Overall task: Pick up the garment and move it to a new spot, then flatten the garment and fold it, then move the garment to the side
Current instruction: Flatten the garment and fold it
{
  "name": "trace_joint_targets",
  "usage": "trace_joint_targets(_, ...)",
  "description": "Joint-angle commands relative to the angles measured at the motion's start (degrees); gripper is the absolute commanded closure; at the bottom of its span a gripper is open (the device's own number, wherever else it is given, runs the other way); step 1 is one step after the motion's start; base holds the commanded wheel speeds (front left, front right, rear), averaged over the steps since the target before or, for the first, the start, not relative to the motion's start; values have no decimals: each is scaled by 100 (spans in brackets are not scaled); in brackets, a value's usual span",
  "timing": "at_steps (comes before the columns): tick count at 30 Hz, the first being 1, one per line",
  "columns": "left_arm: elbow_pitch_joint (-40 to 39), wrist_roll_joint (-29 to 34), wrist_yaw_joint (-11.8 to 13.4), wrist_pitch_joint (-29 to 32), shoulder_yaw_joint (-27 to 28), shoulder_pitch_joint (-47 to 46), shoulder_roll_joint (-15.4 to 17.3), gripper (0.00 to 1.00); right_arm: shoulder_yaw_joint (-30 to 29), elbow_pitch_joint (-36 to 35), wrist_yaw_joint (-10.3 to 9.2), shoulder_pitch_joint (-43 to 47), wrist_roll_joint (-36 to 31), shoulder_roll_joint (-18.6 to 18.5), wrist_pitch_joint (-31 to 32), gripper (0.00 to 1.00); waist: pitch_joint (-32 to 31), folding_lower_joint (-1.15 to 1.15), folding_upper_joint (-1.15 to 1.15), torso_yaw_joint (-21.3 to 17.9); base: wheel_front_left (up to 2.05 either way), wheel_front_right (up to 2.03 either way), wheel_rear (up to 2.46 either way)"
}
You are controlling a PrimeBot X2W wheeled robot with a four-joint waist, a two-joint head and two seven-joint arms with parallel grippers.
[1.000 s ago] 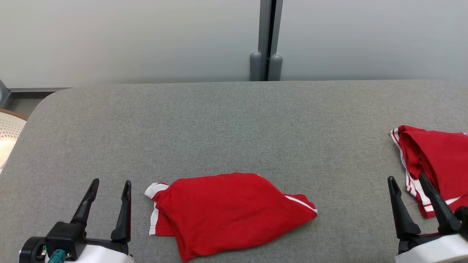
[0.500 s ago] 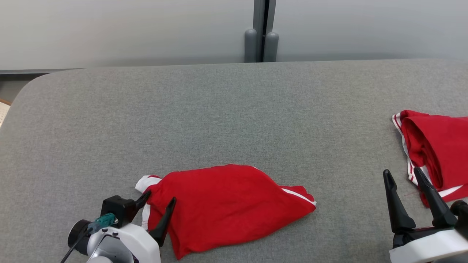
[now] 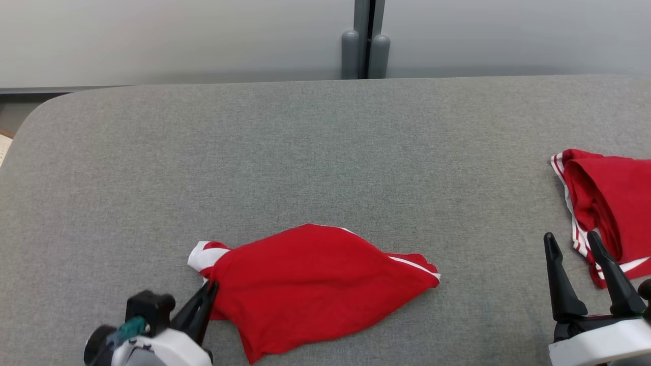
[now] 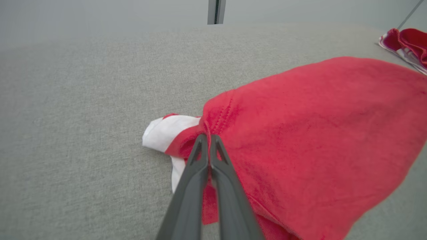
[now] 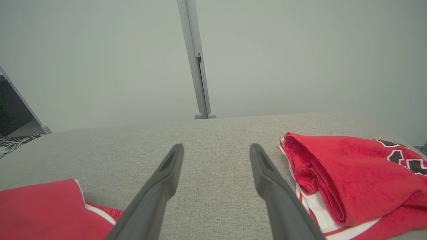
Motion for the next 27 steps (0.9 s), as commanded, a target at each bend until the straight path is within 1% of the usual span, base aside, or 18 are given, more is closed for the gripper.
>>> trace_joint_targets(1, -104, -53, 76, -6, 27, 231, 62, 100, -38, 20, -3, 22, 21, -18, -49, 0, -12, 0, 0, 33, 0, 0, 0)
trace_joint_targets(2, -210, -81, 135, 10, 28, 390, 86, 100, -54, 27, -3, 22, 27, -18, -46, 0, -12, 0, 0, 50, 0, 0, 0)
trace_joint_targets(5, -453, -249, 298, 78, 3, 821, -4, 100, -63, 70, -3, 15, 56, -14, -40, 0, -23, 0, 0, 94, 0, 0, 0)
trace_joint_targets(9, -518, -392, 416, 123, -5, 1076, -130, 100, -51, 92, -3, -16, 65, -3, -40, 0, -42, 0, 0, 128, 0, 0, 0)
trace_joint_targets(10, -503, -429, 413, 137, -14, 1090, -165, 69, -45, 93, -3, -21, 66, -2, -37, 0, -47, 0, 0, 131, 0, 0, 0)
trace_joint_targets(11, -492, -454, 401, 64, 8, 1080, -206, 22, -40, 89, -3, -31, 62, -2, -29, 0, -45, 0, 0, 130, 0, 0, 0)
trace_joint_targets(12, -477, -459, 419, -30, 52, 1049, -242, 0, -28, 83, -3, -40, 54, -6, -26, 0, -50, 0, 0, 126, 0, 0, 0)
trace_joint_targets(15, -486, -416, 542, -552, 274, 987, -340, 0, 0, 50, -3, -47, 24, -38, -21, 0, -77, 0, 0, 119, 0, 0, 0)
trace_joint_targets(18, -618, -231, 691, -892, 530, 938, -397, 0, 14, 34, -3, -28, 19, -65, -4, 0, -140, 0, 0, 123, 0, 0, 0)
trace_joint_targets(23, -1152, 302, 896, -1006, 1091, 848, -377, 0, 34, 31, -3, 23, 17, -149, 34, 0, -300, 0, 0, 135, 0, 0, 0)
trace_joint_targets(27, -1589, 726, 993, -1005, 1434, 929, -295, 0, 75, 38, -3, 91, 29, -200, 72, 0, -456, 0, 0, 140, 0, 0, 0)
